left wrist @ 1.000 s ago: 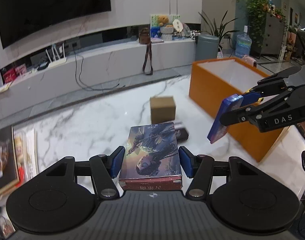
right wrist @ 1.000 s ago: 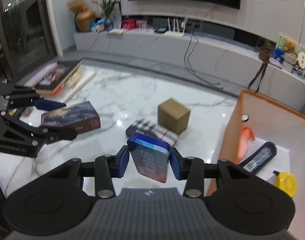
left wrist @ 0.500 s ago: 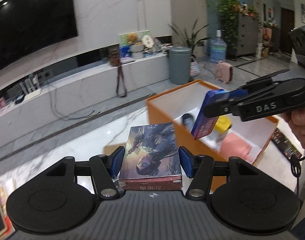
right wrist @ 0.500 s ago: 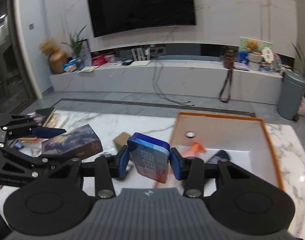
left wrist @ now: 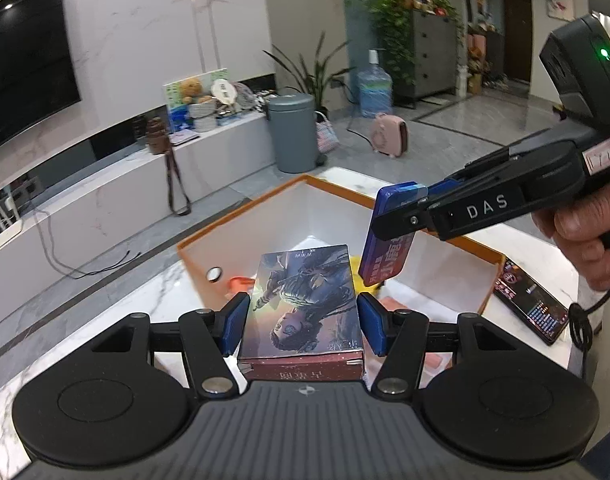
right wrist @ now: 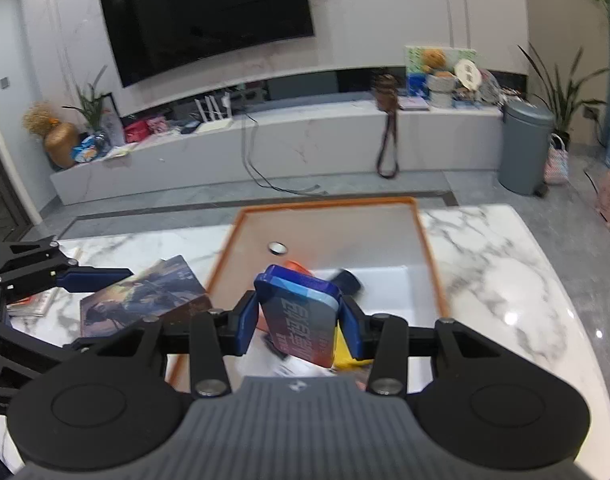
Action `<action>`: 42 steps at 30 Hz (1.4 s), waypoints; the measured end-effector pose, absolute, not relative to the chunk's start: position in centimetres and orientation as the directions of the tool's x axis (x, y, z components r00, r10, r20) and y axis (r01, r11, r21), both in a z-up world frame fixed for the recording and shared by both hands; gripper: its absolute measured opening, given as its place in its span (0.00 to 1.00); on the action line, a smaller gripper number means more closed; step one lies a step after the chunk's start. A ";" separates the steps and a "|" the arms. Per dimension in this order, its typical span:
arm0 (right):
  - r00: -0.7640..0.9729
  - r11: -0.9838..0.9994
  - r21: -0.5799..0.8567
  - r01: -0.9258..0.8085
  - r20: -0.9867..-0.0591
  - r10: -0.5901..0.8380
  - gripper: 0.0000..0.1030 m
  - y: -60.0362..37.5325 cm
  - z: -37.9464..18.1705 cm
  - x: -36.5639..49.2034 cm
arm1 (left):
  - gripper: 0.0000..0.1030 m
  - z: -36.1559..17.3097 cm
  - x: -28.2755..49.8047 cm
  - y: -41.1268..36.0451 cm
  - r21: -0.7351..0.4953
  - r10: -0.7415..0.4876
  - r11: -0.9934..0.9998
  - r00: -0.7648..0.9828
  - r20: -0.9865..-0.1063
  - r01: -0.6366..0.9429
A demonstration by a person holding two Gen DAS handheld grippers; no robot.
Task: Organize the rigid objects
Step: 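Lift and carry the colourful tin and picture box over the orange box, then open the right gripper to drop the tin while the left releases the picture box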
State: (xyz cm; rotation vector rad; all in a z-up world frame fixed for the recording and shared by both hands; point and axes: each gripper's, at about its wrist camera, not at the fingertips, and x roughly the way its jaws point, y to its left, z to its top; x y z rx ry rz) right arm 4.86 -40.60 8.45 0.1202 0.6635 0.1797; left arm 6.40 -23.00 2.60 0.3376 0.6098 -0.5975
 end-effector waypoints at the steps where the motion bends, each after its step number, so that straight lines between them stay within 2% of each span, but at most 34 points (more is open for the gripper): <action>1: 0.769 0.979 0.167 -0.116 -0.609 0.195 0.44 -41.0 8.3 4.9 | 0.65 2.4 6.5 -23.4 0.126 -0.424 0.774 0.655 -0.626 0.621; 8: 0.703 0.985 0.161 -0.061 -0.694 0.157 0.44 -43.1 6.6 5.4 | 0.65 0.4 7.5 -26.4 0.180 -0.402 0.708 0.599 -0.692 0.683; 13: 0.636 0.988 0.135 -0.069 -0.758 0.148 0.44 -42.7 4.8 6.2 | 0.65 -1.0 8.6 -28.1 0.176 -0.373 0.664 0.525 -0.765 0.727; 17: 0.630 0.989 0.139 -0.058 -0.763 0.145 0.44 -42.9 4.3 6.7 | 0.65 -2.4 9.9 -28.9 0.169 -0.337 0.638 0.470 -0.816 0.752; 26: 0.605 0.995 0.102 -0.005 -0.791 0.084 0.43 -42.7 3.2 8.9 | 0.65 -4.2 11.7 -30.2 0.185 -0.287 0.585 0.415 -0.863 0.790; 28: 0.588 0.995 0.104 -0.001 -0.804 0.085 0.23 -42.8 2.7 9.7 | 0.65 -4.6 11.9 -30.5 0.192 -0.274 0.573 0.407 -0.871 0.796; 33: 0.571 0.993 0.114 0.006 -0.816 0.090 0.29 -42.8 2.0 11.0 | 0.65 -5.1 12.9 -31.1 0.191 -0.261 0.560 0.390 -0.883 0.806; 42: 0.562 0.999 0.031 0.011 -0.827 0.019 0.24 -42.2 1.6 11.6 | 0.65 -5.7 14.2 -31.8 0.201 -0.223 0.563 0.382 -0.897 0.802</action>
